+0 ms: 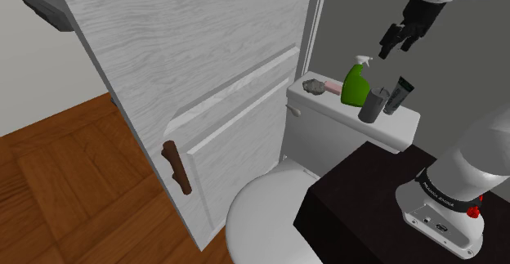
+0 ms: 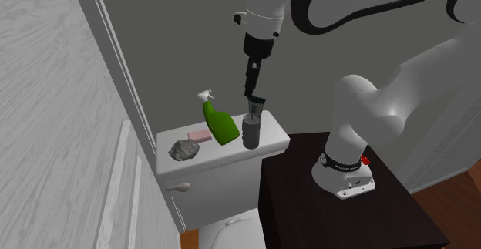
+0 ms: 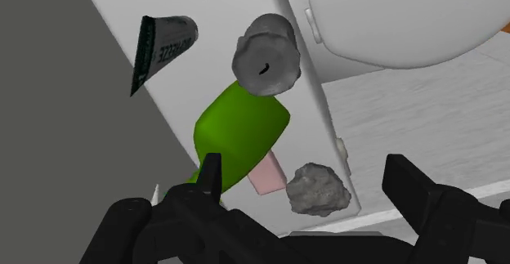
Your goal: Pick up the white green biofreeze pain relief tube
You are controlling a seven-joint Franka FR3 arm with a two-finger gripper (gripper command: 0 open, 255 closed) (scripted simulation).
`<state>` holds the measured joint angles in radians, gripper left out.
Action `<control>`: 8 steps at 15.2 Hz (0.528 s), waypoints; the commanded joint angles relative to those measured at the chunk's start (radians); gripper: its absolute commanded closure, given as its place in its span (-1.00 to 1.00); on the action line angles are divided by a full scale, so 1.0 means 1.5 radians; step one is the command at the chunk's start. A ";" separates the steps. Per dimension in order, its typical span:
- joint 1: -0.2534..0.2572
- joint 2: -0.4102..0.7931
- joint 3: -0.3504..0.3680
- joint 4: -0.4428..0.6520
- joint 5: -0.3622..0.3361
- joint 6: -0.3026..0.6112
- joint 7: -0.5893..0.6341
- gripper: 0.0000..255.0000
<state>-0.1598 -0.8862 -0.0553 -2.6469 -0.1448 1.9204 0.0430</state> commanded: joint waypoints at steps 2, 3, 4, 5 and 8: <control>-0.041 -0.012 -0.028 -0.053 -0.023 0.067 0.016 -1.00; -0.055 -0.011 -0.037 -0.068 -0.031 0.090 0.021 -1.00; -0.069 -0.009 -0.047 -0.082 -0.040 0.115 0.026 -1.00; -0.084 -0.006 -0.057 -0.096 -0.048 0.139 0.031 -1.00; -0.129 0.010 -0.088 -0.133 -0.073 0.217 0.045 -1.00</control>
<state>-0.3262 -0.8803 -0.1662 -2.8187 -0.2375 2.1926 0.1069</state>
